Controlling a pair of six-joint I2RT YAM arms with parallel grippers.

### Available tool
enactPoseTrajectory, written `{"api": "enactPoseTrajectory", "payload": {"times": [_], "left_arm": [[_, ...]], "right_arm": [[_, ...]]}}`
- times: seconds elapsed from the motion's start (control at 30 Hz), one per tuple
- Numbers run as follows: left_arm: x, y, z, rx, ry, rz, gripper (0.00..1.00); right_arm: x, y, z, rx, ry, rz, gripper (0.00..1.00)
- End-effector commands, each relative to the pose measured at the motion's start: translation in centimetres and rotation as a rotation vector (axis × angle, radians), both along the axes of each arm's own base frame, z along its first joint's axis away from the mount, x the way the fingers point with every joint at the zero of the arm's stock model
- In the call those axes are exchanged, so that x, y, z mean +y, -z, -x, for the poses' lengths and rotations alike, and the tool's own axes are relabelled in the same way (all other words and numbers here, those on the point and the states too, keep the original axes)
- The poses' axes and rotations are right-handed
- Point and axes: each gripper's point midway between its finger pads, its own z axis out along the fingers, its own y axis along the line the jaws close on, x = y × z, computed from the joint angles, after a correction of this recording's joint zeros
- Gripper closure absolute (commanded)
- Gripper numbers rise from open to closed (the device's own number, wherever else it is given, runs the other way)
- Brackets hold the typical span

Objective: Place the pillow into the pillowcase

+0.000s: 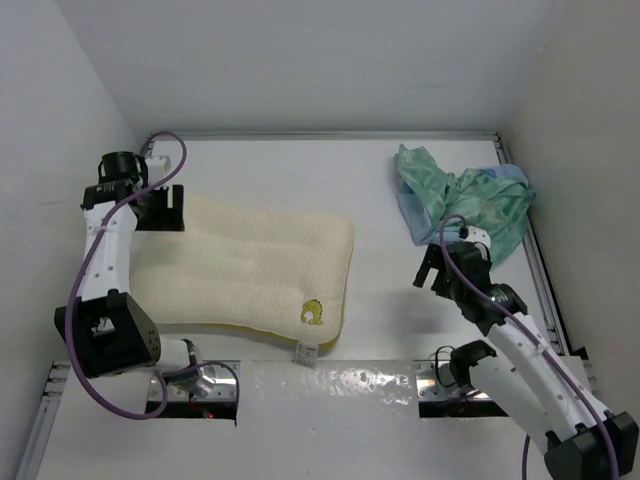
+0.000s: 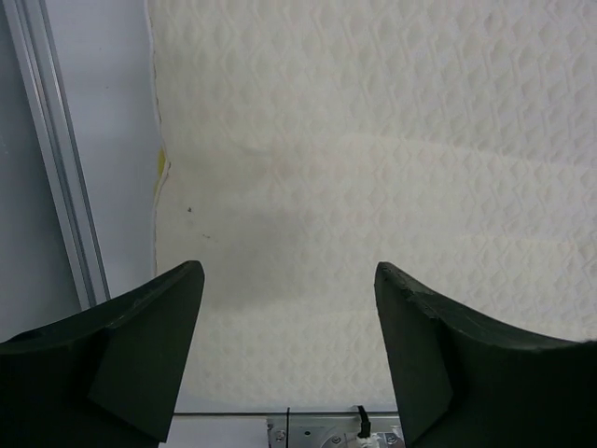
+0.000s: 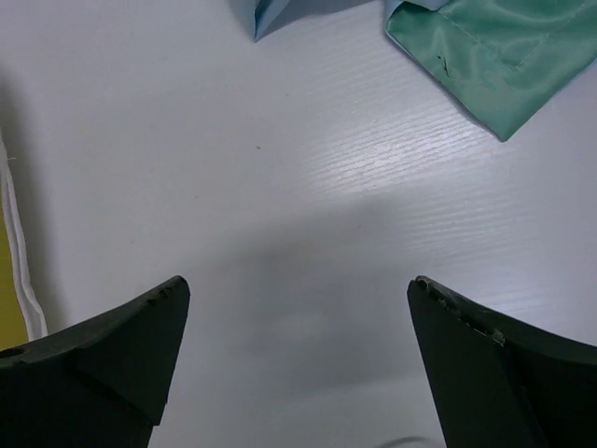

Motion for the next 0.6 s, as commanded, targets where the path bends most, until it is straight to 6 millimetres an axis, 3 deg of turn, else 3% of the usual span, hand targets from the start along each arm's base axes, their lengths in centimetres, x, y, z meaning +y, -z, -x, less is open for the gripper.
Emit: {"api": "enactPoseTrajectory", "payload": {"times": [0.0,0.03,0.07,0.1,0.13,0.17,0.2,0.27,0.3,0.33,0.37,0.43,0.47,0.5,0.57], "left_arm": [[-0.2,-1.9,-1.1,-0.083,0.032,0.004,0.28],[-0.6,-2.0,-1.1,-0.087,0.055,0.014,0.28],[-0.5,-2.1,-1.0,-0.084,0.078,0.003,0.28],[-0.5,-2.1,-1.0,-0.081,0.091,-0.003,0.28],[-0.5,-2.2,-1.0,-0.086,0.107,-0.009,0.28],[-0.7,-2.1,-0.9,-0.078,0.171,-0.029,0.28],[-1.2,-1.9,-0.8,-0.069,0.227,-0.043,0.26],[-0.3,-0.7,-0.5,0.010,0.258,-0.186,0.15],[-1.7,0.2,-0.7,0.047,0.316,-0.266,0.01],[0.0,1.7,-0.2,0.121,0.289,-0.411,0.00],[0.0,3.3,-0.2,0.170,0.314,-0.441,0.00],[1.4,5.8,0.4,0.257,0.273,-0.499,0.00],[1.5,7.3,0.2,0.293,0.256,-0.493,0.00],[1.5,7.9,0.1,0.303,0.243,-0.486,0.00],[0.7,9.0,-0.6,0.277,0.244,-0.438,0.00]], "right_arm": [[0.9,-1.5,-1.3,-0.094,-0.012,-0.050,0.01],[3.2,-1.8,-1.1,-0.088,-0.137,-0.118,0.03],[4.4,-2.1,-1.0,-0.097,-0.253,-0.119,0.12],[5.8,-3.3,-1.5,-0.132,-0.329,-0.156,0.27],[7.1,-3.0,-1.3,-0.090,-0.393,-0.186,0.64],[7.3,-3.0,-1.4,-0.064,-0.403,-0.181,0.75],[7.3,-3.8,-1.8,-0.043,-0.406,-0.169,0.74],[7.3,-2.4,-2.3,0.065,-0.409,-0.136,0.36],[7.9,-3.1,-3.1,0.064,-0.426,-0.140,0.25],[8.5,-3.0,-3.5,0.081,-0.439,-0.150,0.01],[9.1,-2.8,-4.0,0.100,-0.421,-0.164,0.01],[12.3,-2.0,-5.0,0.112,-0.486,-0.160,0.01],[14.9,-2.4,-5.5,0.069,-0.531,-0.164,0.01],[16.2,-0.6,-5.5,0.115,-0.549,-0.161,0.01],[19.9,-0.8,-6.8,0.088,-0.553,-0.270,0.01]]}}
